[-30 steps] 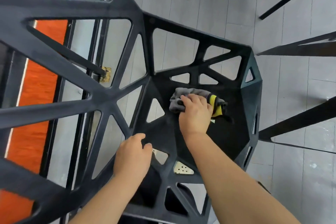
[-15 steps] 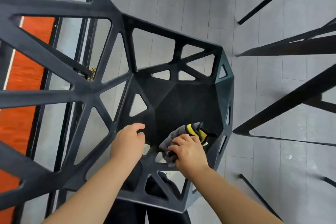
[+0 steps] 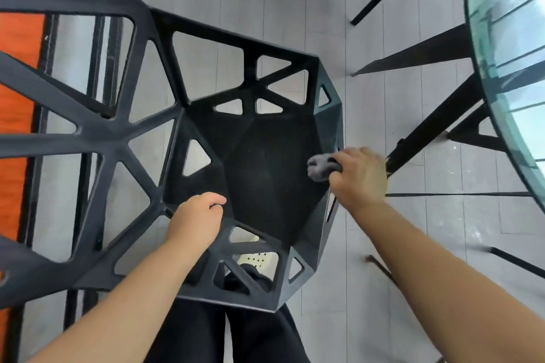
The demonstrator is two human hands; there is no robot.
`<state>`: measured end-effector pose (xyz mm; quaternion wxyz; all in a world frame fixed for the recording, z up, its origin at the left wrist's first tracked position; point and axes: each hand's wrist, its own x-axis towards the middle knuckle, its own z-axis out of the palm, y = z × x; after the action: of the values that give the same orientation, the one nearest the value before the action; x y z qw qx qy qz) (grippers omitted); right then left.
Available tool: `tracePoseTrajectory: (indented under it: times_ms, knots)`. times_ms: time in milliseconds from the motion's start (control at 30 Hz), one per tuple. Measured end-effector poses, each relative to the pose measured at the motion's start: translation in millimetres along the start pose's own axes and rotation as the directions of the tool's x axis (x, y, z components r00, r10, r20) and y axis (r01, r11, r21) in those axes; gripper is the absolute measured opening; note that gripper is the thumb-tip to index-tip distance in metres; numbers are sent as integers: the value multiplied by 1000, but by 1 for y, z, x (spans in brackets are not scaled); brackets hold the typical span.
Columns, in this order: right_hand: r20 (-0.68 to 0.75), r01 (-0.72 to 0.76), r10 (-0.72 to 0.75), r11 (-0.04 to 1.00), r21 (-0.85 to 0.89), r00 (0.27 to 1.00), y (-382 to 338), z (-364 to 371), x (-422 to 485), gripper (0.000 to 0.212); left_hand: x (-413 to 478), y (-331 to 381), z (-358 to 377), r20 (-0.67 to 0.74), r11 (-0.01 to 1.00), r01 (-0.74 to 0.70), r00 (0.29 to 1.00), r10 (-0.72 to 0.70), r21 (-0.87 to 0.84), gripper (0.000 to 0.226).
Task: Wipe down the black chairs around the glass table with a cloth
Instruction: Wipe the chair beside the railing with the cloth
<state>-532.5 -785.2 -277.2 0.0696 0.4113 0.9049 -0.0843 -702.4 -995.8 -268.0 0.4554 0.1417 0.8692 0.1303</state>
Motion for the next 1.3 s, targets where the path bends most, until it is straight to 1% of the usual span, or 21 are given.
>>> tracePoseTrajectory:
  times_ms: [33,67,100,133,167,200,233,300,400,433,533,633,767,900,1033,1100,1133,1167,1200,1267,1300]
  knots:
    - [-67,-11,14,999,40,998,-1,2,20,31,0,-1,2,-3,1000,2,1000,-2,1,35]
    - [-89,-25,32,996,81,995,-2,3,38,35,0,-2,3,-5,1000,6,1000,-6,3,36]
    - [-75,-36,45,993,116,996,0,7,53,40,-1,-4,4,-4,1000,10,1000,-10,5,36]
    - [-26,-42,47,989,138,999,3,12,63,43,-2,-6,5,-4,1000,15,1000,-15,4,36]
    - [63,-58,49,986,153,997,7,19,67,45,-2,-8,6,-7,1000,19,1000,-19,1,35]
    - [163,-90,59,979,185,985,12,27,67,46,-3,-10,7,-10,1000,21,1000,-21,1,34]
    - [230,-132,78,964,230,970,17,32,63,49,-4,-11,7,-14,1000,18,1000,-18,0,33]
    - [277,-235,143,912,335,950,23,37,45,54,-5,-12,8,-14,1000,5,1000,-5,10,31]
    - [307,-385,262,794,471,915,28,40,4,56,-7,-10,12,17,999,-22,1000,21,35,33]
    - [318,-414,286,772,482,904,29,43,-11,55,-7,-8,14,27,998,-38,999,37,48,33]
    - [357,-462,318,757,463,878,23,54,-56,54,-7,1,24,66,994,-85,995,80,66,33]
    - [413,-569,399,661,489,819,7,64,-96,55,-9,8,31,113,980,-159,983,146,118,34]
    - [401,-641,501,615,458,767,-21,74,-149,57,-12,-2,25,118,944,-258,964,238,204,35]
    - [384,-643,521,679,354,762,-52,82,-193,53,-17,-29,4,126,939,-254,965,230,234,35]
    - [439,-737,601,615,280,668,-87,77,-209,47,-34,-63,-27,103,945,-240,970,222,220,33]
    - [441,-759,625,594,266,644,-101,69,-207,40,-45,-78,-42,80,946,-245,969,233,214,34]
    - [441,-756,626,607,243,644,-109,65,-206,38,-51,-84,-49,73,946,-245,969,234,212,34]
    - [446,-739,611,641,208,655,-119,61,-205,37,-56,-89,-55,69,947,-244,970,235,207,34]
    - [458,-695,571,700,162,681,-130,57,-204,36,-62,-94,-61,60,948,-247,969,240,202,34]
    - [467,-526,441,849,61,766,-161,47,-199,37,-72,-100,-74,40,944,-261,965,258,202,35]
    - [457,-443,388,896,14,800,-177,42,-196,38,-77,-101,-81,30,941,-271,962,271,201,35]
